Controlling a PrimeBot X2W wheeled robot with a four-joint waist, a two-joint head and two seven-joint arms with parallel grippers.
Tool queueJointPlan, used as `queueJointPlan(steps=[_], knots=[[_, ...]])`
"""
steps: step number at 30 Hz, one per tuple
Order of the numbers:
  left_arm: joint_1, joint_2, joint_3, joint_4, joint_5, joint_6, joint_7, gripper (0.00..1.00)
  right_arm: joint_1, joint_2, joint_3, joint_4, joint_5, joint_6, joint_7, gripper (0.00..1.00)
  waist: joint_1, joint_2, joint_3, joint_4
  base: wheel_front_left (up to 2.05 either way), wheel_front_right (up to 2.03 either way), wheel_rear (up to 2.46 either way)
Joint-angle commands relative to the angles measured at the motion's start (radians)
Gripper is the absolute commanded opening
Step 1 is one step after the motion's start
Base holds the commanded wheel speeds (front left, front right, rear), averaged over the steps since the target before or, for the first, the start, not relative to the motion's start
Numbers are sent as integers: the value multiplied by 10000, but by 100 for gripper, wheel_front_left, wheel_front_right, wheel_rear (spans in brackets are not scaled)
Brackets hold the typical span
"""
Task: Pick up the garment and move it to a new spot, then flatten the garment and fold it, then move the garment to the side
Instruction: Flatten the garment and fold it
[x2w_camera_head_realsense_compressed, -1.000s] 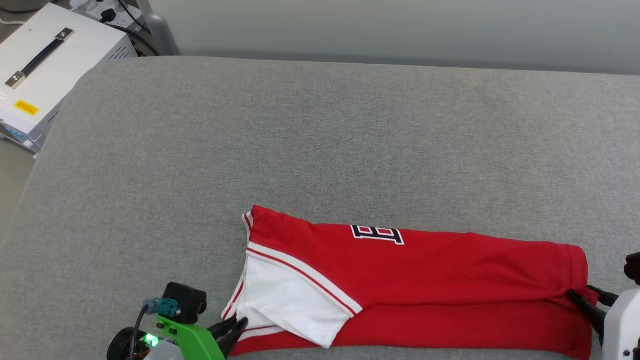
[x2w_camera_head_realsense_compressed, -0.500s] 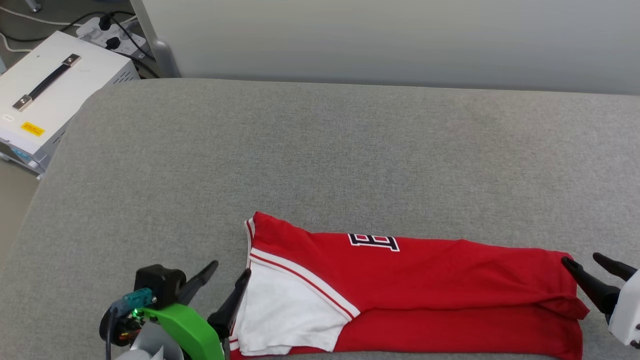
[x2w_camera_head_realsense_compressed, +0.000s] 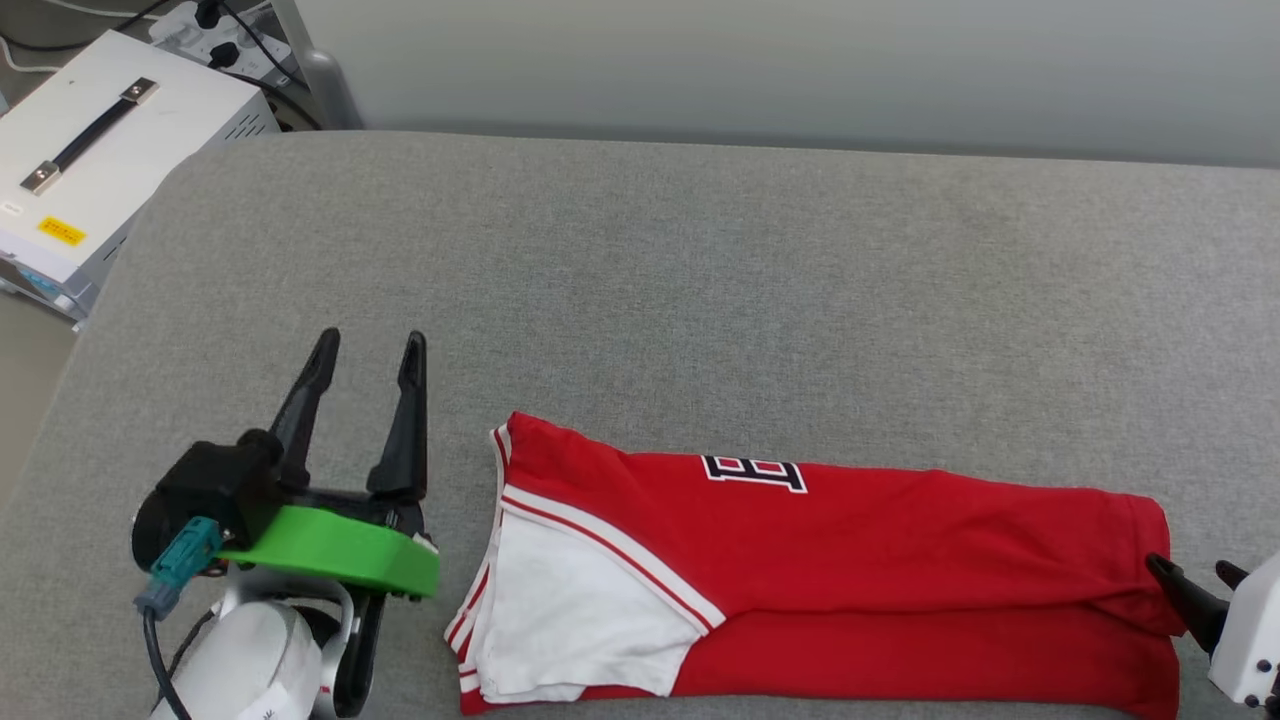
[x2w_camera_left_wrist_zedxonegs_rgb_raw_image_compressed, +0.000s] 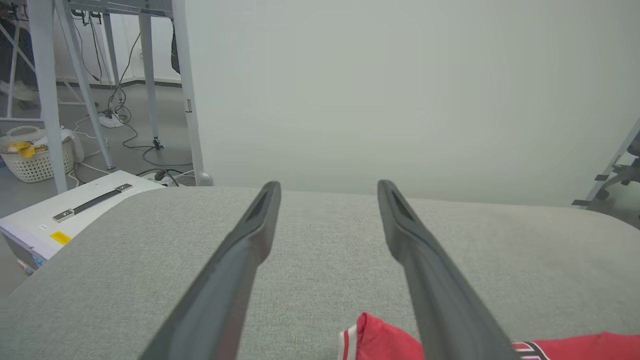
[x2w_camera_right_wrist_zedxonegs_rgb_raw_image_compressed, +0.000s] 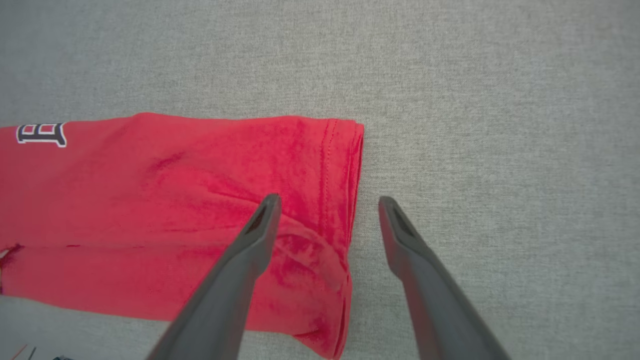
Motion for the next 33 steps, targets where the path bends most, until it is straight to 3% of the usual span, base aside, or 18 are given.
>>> queueJointPlan(steps=[1, 5, 10, 18, 25, 33], knots=[[83, -256, 371, -113, 500, -185, -53, 100, -33, 99, -168, 97, -288, -7, 40, 100, 0, 108, 202, 50, 0, 0, 0], [350, -940, 1633, -386, 1993, -594, -55, 100, -216, 611, -460, 521, -487, -7, 182, 100, 0, 108, 380, 57, 0, 0, 0], [677, -1779, 2849, -464, 2919, -1422, -55, 100, -303, 855, -480, 1036, -418, -7, 265, 100, 0, 108, 542, 73, 0, 0, 0], [822, -2679, 3656, -80, 3765, -2446, -56, 100, -388, 848, -112, 1986, -157, -7, -106, 100, 0, 108, 706, 104, 0, 0, 0], [748, -3073, 3812, 108, 4005, -2744, -56, 100, -488, 912, 547, 2647, 391, -7, -55, 100, 0, 108, 778, 121, 0, 0, 0], [710, -3135, 3816, 267, 4076, -2812, -56, 100, -654, 982, 1592, 2909, 1250, -7, -431, 100, 0, 108, 683, 148, 0, 0, 0]])
